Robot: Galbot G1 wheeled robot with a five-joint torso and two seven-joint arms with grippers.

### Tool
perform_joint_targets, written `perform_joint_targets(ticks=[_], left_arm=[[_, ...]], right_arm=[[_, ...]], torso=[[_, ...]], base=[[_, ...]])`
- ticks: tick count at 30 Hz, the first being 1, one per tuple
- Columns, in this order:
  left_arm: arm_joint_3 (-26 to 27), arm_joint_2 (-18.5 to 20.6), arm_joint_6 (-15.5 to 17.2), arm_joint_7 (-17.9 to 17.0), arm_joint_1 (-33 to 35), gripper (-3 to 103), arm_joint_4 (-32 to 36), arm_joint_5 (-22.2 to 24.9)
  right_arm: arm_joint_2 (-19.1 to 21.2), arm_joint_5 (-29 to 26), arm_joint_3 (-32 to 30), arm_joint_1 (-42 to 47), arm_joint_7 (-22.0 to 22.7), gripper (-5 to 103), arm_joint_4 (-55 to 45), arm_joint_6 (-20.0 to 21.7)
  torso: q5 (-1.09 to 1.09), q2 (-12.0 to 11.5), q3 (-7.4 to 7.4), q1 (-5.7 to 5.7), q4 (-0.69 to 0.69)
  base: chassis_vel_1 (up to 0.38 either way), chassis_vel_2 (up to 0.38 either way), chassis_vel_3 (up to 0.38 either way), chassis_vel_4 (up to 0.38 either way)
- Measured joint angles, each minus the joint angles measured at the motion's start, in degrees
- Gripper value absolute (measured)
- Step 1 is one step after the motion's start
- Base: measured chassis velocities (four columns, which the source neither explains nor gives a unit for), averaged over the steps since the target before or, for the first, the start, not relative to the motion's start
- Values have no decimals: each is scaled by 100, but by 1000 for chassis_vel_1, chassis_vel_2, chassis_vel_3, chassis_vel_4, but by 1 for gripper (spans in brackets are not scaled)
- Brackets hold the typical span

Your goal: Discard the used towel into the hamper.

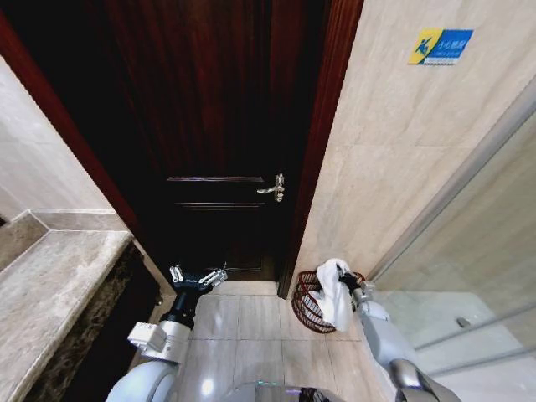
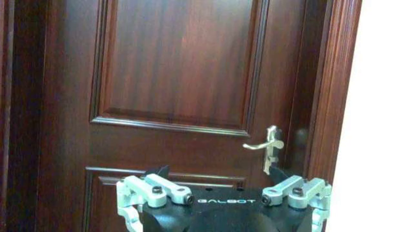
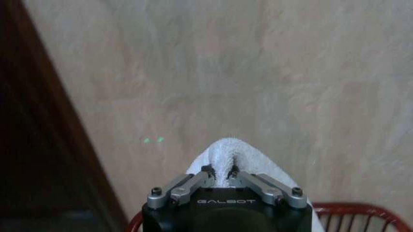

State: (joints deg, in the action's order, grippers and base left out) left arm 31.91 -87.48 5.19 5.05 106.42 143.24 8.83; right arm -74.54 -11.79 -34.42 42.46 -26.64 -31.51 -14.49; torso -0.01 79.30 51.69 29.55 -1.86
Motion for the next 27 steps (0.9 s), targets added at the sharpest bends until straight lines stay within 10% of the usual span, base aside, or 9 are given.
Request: perform_joint_targets(ticks=[16, 27], left_arm=[[0, 0, 0, 0, 0, 100, 0, 0], [0, 0, 0, 0, 0, 100, 0, 0]], right_arm=[[-239, 2205, 262, -547, 153, 4, 1003, 420], [-100, 3227, 228, -245, 1088, 41, 16, -469]], torso=[[1, 0, 0, 0, -1], [1, 0, 0, 0, -4]], base=[[0, 0, 0, 0], [0, 0, 0, 0]])
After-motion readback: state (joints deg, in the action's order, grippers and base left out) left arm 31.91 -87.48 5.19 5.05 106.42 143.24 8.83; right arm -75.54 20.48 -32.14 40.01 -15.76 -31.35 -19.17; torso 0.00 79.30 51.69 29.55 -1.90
